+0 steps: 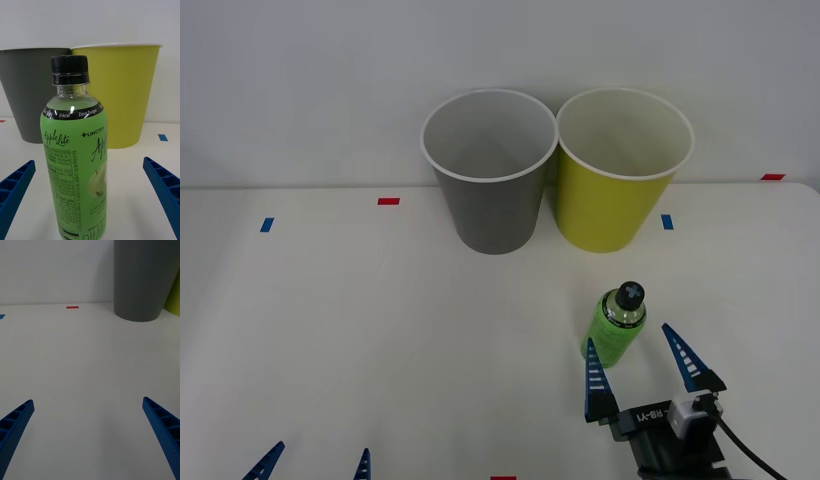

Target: Put cans in the gray bin and PET bottles in the light green bin.

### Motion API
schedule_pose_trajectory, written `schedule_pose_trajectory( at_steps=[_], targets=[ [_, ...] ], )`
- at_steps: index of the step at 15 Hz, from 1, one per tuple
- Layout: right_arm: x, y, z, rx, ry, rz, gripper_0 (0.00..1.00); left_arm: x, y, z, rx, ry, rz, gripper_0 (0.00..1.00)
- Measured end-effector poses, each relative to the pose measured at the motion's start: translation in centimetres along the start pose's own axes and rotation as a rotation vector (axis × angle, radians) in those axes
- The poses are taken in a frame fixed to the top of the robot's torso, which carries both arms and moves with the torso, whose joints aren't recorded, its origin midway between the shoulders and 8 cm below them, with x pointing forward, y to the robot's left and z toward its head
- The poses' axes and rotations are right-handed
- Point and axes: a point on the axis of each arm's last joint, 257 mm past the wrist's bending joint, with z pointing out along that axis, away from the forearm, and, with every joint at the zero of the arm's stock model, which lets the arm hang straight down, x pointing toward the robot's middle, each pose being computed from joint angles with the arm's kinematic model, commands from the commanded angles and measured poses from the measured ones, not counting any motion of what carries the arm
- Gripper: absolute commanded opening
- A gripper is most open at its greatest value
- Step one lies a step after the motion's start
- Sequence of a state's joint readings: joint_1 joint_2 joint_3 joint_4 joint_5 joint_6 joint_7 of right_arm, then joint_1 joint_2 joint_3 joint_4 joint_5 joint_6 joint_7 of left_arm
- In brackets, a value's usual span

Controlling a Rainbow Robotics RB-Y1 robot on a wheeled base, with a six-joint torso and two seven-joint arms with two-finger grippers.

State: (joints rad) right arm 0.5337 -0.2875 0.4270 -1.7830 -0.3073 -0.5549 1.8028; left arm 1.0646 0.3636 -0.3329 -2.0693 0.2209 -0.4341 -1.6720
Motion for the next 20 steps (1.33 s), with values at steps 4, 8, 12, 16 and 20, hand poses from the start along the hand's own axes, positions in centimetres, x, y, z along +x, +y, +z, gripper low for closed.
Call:
schedule_pose_trajectory(
  at_steps=[4,8,12,16,20],
  targets=[
    [0.2,0.4,2.3,-0.028,0.018,-0.018,1.0,0.0,0.0,0.0,0.0,0.0,0.0,1.0],
    [-0.2,0.6,4.0,-0.037,0.016,-0.022,1.0,0.0,0.0,0.0,0.0,0.0,0.0,1.0],
    [-0.3,0.5,5.1,-0.037,0.021,-0.023,1.0,0.0,0.0,0.0,0.0,0.0,0.0,1.0],
    [-0.4,0.6,5.3,-0.035,0.02,-0.018,0.13,0.0,0.0,0.0,0.0,0.0,0.0,1.0],
    [-0.5,0.7,5.5,-0.026,0.018,0.013,0.08,0.0,0.0,0.0,0.0,0.0,0.0,1.0]
  ],
)
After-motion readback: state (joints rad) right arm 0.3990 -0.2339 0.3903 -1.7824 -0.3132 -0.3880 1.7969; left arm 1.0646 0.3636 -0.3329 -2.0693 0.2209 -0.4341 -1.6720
